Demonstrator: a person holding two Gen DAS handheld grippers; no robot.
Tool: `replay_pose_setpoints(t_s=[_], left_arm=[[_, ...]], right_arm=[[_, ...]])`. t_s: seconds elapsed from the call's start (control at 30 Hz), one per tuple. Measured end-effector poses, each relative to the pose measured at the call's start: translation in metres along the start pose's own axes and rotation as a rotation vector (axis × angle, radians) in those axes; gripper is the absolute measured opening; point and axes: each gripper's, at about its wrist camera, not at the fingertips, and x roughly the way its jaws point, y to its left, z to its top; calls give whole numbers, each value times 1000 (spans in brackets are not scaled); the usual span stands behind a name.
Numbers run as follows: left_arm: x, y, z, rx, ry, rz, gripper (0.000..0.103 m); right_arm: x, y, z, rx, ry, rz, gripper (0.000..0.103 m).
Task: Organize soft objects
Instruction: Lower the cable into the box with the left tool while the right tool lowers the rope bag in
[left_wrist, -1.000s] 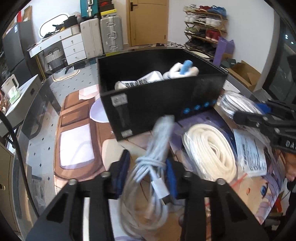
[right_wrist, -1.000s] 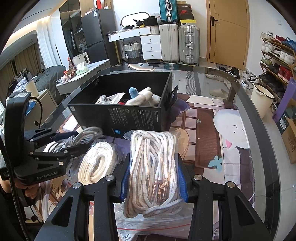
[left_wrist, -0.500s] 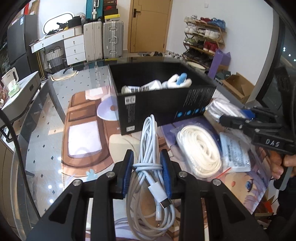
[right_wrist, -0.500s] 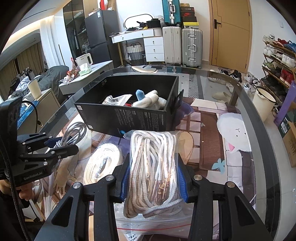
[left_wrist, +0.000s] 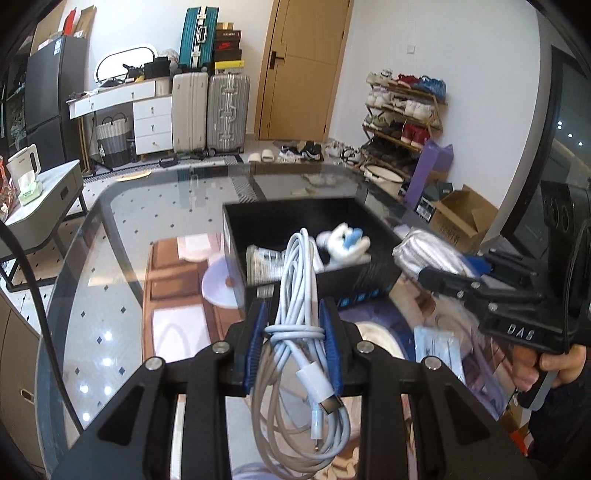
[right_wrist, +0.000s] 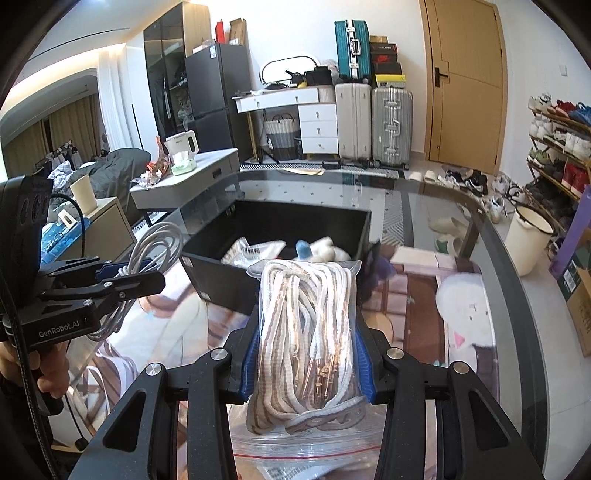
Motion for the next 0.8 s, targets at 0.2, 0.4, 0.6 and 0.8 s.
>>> replay_pose_setpoints(t_s=[0.2, 0.4, 0.6, 0.8], left_arm=[[6, 1, 20, 1, -26, -10, 28], [19, 4, 38, -1, -39, -12, 28], [36, 6, 48, -5, -32, -6, 28], [51, 8, 54, -15, -20, -5, 28]], right_arm=[[7, 4, 18, -18, -11, -2, 43], [20, 5, 32, -25, -7, -2, 43], [36, 1, 46, -25, 0, -7, 43], [52, -6, 57, -8, 7, -9, 43]])
